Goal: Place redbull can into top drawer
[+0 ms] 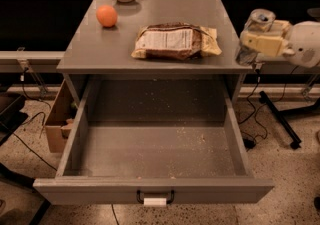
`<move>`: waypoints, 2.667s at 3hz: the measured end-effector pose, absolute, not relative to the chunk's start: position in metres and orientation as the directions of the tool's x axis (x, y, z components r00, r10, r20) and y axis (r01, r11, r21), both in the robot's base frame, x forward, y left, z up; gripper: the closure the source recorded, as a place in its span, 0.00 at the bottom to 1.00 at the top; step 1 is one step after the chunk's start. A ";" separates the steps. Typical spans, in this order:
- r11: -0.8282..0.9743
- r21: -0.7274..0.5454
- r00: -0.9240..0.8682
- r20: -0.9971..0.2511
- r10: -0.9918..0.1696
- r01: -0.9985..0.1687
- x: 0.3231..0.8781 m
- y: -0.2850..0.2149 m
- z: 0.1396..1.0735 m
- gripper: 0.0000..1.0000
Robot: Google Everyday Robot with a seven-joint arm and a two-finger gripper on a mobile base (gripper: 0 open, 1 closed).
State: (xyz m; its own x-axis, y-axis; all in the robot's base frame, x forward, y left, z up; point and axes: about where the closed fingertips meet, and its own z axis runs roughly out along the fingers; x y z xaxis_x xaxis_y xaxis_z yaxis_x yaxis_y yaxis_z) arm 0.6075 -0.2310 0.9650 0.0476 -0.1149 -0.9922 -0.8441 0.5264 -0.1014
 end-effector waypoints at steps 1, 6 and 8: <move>0.419 -0.105 0.055 -0.990 -0.128 -0.902 0.567 -0.177 0.930 1.00; 0.249 -0.006 -0.044 -0.980 -0.193 -0.969 0.530 -0.028 0.722 1.00; 0.219 0.030 -0.067 -0.984 -0.162 -0.975 0.524 -0.003 0.704 0.77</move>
Offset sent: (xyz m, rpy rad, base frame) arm -0.0964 0.1511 -0.1432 -0.1174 0.0821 0.2734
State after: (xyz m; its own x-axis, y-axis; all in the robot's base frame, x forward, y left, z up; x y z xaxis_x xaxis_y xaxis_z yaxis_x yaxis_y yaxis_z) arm 0.5245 -0.0031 0.7036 -0.0670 -0.1624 -0.9845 -0.9753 0.2189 0.0303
